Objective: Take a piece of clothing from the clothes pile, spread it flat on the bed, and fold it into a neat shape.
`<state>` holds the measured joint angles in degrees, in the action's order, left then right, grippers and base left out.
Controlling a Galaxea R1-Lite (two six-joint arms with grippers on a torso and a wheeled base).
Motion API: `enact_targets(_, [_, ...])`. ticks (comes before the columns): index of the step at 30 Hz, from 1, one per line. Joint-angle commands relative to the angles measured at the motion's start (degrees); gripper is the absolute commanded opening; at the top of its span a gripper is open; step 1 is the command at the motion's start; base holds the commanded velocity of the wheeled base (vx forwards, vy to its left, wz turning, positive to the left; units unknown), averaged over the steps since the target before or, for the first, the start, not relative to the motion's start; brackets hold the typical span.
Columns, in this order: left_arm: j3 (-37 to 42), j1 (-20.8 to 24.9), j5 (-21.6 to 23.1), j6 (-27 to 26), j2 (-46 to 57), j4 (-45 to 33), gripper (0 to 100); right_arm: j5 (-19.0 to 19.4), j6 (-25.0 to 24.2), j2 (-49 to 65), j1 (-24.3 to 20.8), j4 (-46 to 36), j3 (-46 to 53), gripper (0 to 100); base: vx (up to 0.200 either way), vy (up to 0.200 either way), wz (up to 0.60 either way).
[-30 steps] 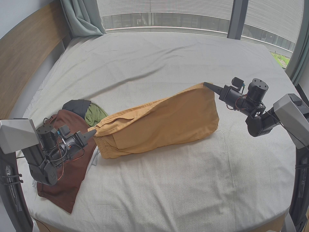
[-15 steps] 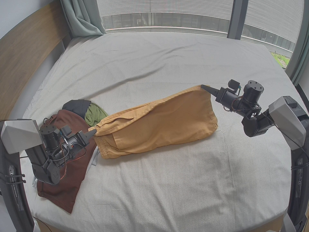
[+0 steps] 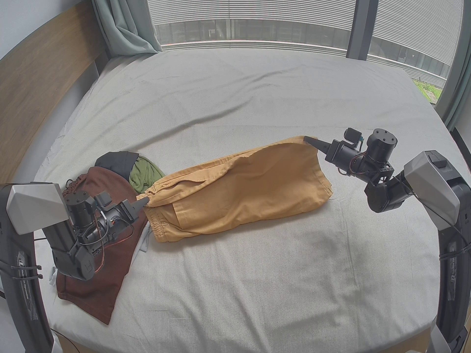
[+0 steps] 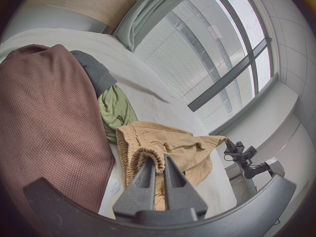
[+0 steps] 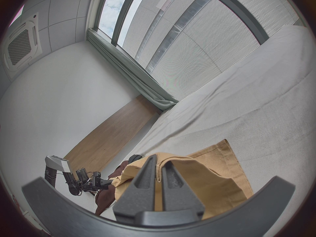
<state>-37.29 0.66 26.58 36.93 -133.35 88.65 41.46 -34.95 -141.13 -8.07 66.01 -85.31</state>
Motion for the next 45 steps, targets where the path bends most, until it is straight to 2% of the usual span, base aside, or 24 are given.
enact_targets(1, [-0.50,0.04,-0.12,0.08,-0.33,0.03,0,-0.06,0.06,-1.08,-0.02,0.08,-1.00,0,0.000,0.000,0.00])
enact_targets(3, [-0.77,0.04,-0.21,0.08,-0.33,0.03,0,-0.06,0.06,-1.34,-0.02,0.08,-1.61,0,0.000,0.000,0.00])
enact_targets(4, [-1.29,-0.04,-0.21,0.08,-0.50,0.03,100,-0.06,-0.03,-2.04,0.07,-0.01,-2.84,0,0.000,0.000,0.00])
enact_targets(5, [-1.64,-0.04,-0.21,0.16,-0.59,0.03,100,-0.06,0.06,-2.31,0.16,-0.01,-3.72,100,0.000,0.000,0.00])
enact_targets(8, [-3.23,-0.22,-0.65,0.96,-0.86,0.03,100,-0.15,-0.03,-3.01,0.25,-0.01,-5.83,100,0.000,0.000,0.00])
enact_targets(10, [-5.86,-0.57,-3.81,2.36,-1.65,0.03,100,-2.09,-0.03,-3.27,0.07,-0.01,-5.57,100,0.000,0.000,0.00])
enact_targets(12, [-6.48,-0.66,-5.83,2.80,-1.65,0.03,100,-2.44,0.15,-2.83,-0.10,0.17,-3.99,100,0.000,0.000,0.00])
enact_targets(23, [-4.46,-0.13,-5.75,2.71,0.73,0.03,100,-2.44,5.95,3.14,-1.60,1.22,9.37,100,0.000,0.000,0.00])
enact_targets(33, [-2.44,0.04,-5.57,2.71,5.30,0.03,100,-4.11,7.62,8.33,-1.60,4.48,23.43,100,0.000,0.000,0.00])
enact_targets(37, [-0.59,0.48,-4.08,2.54,6.88,0.03,100,-4.19,9.11,9.47,-1.25,5.09,27.65,100,0.000,0.000,0.00])
enact_targets(41, [0.82,2.51,-3.72,2.19,7.49,0.03,100,-7.09,10.34,9.56,-1.60,8.61,33.01,100,0.000,0.000,0.00])
enact_targets(45, [1.34,3.21,-3.72,2.10,7.67,0.03,100,-7.53,10.43,8.94,-2.04,14.50,38.64,100,0.000,0.000,0.00])
